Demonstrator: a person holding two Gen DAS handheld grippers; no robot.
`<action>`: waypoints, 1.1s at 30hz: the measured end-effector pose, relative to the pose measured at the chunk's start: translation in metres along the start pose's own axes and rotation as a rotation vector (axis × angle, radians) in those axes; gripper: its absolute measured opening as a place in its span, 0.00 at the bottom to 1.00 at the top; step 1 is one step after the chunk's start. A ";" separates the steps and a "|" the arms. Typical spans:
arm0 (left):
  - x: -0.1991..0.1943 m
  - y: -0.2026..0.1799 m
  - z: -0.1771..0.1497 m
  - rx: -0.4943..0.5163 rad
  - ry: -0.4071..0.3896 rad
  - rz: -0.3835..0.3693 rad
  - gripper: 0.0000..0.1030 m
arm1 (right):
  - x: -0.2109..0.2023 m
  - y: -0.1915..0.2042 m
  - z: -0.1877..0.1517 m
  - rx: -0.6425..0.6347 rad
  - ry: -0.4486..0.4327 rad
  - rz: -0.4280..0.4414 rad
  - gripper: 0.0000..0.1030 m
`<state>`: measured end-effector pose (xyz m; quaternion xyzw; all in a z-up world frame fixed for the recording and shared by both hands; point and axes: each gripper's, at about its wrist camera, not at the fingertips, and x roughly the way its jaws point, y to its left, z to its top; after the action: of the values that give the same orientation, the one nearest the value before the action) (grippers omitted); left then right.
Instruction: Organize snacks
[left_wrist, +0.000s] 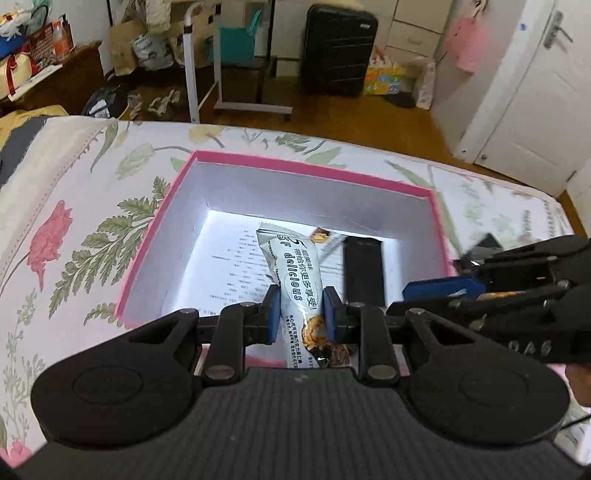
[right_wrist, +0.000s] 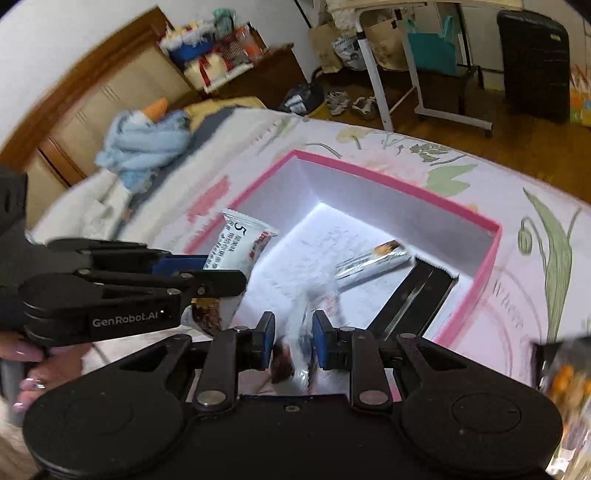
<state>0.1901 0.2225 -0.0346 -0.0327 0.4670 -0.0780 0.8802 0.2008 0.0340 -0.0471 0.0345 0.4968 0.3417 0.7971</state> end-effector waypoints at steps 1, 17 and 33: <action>0.010 0.003 0.003 -0.008 -0.001 0.005 0.23 | 0.007 -0.003 0.003 -0.001 0.001 -0.007 0.19; 0.060 0.011 -0.008 -0.084 0.073 0.059 0.46 | -0.040 -0.029 -0.018 0.031 -0.096 -0.113 0.26; -0.006 -0.123 -0.022 0.068 0.033 -0.280 0.46 | -0.163 -0.086 -0.117 0.198 -0.270 -0.339 0.47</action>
<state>0.1553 0.1028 -0.0264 -0.0664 0.4692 -0.2163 0.8536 0.1047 -0.1592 -0.0147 0.0739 0.4152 0.1448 0.8951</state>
